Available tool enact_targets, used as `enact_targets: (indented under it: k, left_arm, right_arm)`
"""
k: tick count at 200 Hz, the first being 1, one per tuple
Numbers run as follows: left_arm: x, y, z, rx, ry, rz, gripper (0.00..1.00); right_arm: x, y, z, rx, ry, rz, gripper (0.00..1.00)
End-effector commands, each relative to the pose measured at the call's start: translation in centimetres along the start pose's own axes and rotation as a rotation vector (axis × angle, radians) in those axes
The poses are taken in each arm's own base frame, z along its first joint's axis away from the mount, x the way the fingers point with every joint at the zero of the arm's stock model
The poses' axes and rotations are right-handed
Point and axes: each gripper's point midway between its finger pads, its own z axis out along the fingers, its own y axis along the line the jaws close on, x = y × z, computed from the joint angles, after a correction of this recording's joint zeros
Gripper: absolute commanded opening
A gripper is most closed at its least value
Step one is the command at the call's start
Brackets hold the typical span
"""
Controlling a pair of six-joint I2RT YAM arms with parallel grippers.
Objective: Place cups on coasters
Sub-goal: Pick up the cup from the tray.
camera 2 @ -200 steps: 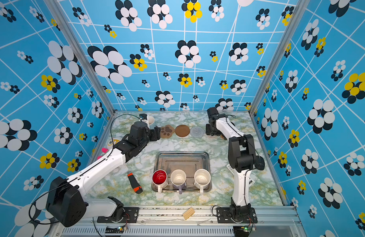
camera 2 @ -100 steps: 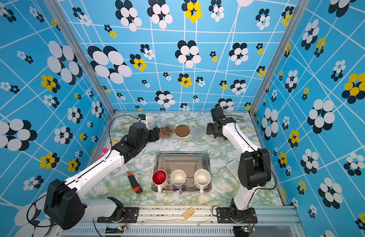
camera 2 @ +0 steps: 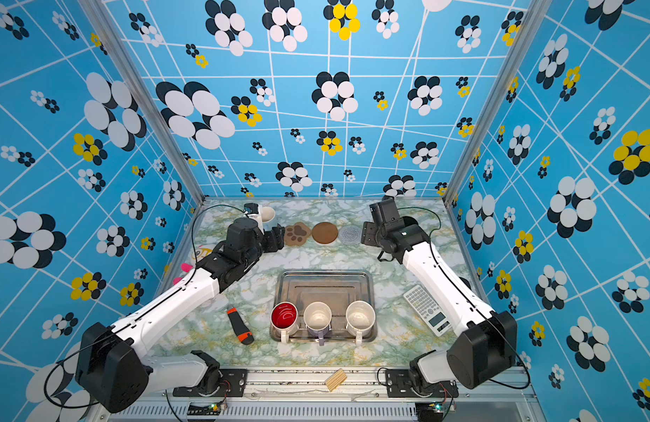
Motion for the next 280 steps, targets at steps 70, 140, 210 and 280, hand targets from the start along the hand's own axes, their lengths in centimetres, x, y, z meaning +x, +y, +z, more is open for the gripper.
enact_targets:
  k: [70,140,210,280]
  left_arm:
    - [0.0,-1.4,-1.5,0.039,0.043,-0.017,0.74]
    - [0.5,-1.4,-4.1,-0.007,0.105,0.039,0.74]
    - [0.5,-0.5,-6.0,-0.079,0.171,0.086,0.74]
    - [1.9,-1.2,-7.6,-0.077,0.286,0.145,0.73]
  right_arm:
    - [0.0,3.2,-3.6,-0.139,-0.141,0.055,0.72]
    - [1.0,3.9,-3.9,-0.216,-0.163,0.07,0.72]
    - [1.3,4.4,-3.6,-0.256,-0.177,0.064,0.74]
    - [1.3,5.0,-3.6,-0.283,-0.174,0.051,0.75]
